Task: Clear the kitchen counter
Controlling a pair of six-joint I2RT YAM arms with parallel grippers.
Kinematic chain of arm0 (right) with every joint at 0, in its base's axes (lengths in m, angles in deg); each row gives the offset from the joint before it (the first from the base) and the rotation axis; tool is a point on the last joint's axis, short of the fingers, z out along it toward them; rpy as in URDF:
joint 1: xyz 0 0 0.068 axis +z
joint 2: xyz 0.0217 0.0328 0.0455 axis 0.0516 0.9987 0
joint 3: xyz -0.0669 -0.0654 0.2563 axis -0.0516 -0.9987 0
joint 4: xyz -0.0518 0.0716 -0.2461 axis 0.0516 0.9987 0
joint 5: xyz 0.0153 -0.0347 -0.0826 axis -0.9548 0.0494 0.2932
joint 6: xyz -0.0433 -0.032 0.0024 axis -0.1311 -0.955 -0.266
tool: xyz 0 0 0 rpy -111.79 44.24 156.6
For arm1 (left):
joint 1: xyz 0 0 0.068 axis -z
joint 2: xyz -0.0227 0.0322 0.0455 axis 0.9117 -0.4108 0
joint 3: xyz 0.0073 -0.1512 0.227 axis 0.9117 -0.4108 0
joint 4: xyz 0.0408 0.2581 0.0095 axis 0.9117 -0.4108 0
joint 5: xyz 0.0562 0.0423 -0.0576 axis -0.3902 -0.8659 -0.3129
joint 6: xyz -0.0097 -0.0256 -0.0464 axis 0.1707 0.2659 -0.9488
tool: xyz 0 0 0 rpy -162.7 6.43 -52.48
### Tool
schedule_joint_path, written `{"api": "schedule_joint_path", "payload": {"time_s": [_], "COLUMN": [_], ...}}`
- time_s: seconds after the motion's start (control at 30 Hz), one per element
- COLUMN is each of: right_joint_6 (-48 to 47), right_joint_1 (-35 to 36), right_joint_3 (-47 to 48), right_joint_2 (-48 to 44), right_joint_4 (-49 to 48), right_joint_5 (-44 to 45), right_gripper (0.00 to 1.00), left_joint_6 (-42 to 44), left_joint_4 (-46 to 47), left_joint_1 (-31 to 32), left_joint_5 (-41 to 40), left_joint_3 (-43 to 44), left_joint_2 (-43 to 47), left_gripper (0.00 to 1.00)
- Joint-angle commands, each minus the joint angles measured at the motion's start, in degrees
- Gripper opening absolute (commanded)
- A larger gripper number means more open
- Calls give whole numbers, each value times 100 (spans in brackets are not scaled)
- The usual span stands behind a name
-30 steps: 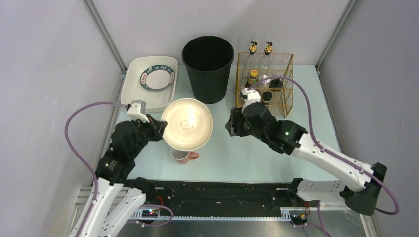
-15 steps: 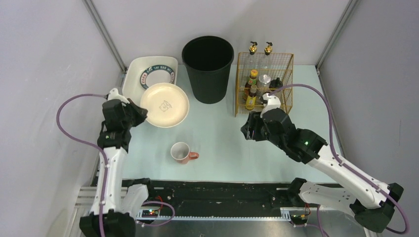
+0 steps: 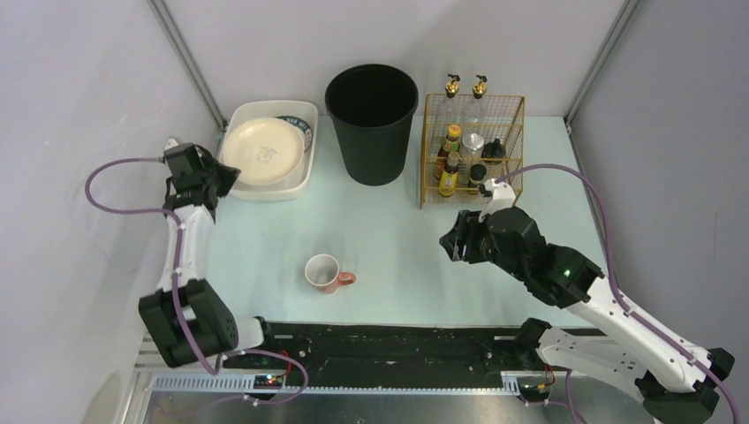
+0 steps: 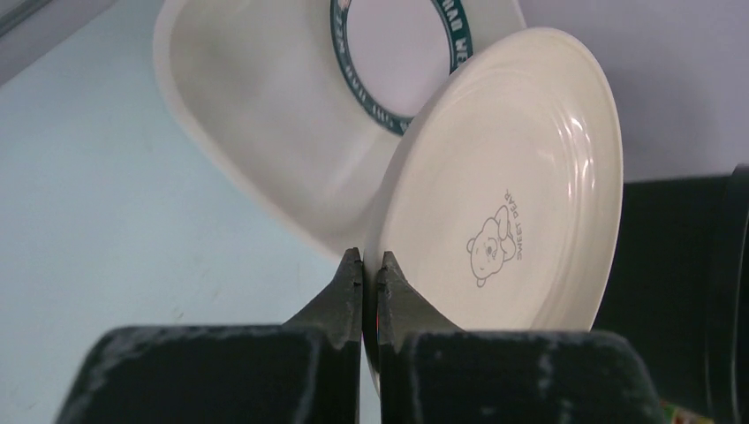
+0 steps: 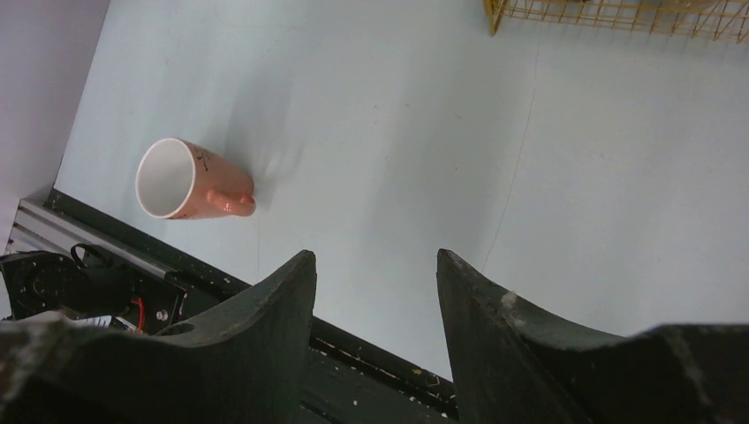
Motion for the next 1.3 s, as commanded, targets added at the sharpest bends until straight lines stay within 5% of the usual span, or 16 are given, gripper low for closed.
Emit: {"api": "schedule_joint_path", "payload": {"time_s": [0.0, 0.53, 1.07, 1.27], "right_joint_6": [-48, 146, 94, 86], "right_joint_1": [-48, -275, -887, -956], "right_joint_3": [-132, -731, -892, -914], "right_joint_2": [-215, 110, 768, 788], "right_joint_4": [-73, -593, -1054, -1077], "right_joint_5": [-215, -911, -1692, -1750], "right_gripper": [57, 58, 58, 58], "left_joint_6": [-621, -1445, -1817, -1846], "left_joint_4": [450, 321, -3, -130], "left_joint_1": [-47, 211, 744, 886], "left_joint_5": [-296, -1133, -1547, -1625], "left_joint_3": [734, 3071, 4336, 4817], "left_joint_2": [-681, -3714, -5316, -5667], "left_gripper": [0, 0, 0, 13]}}
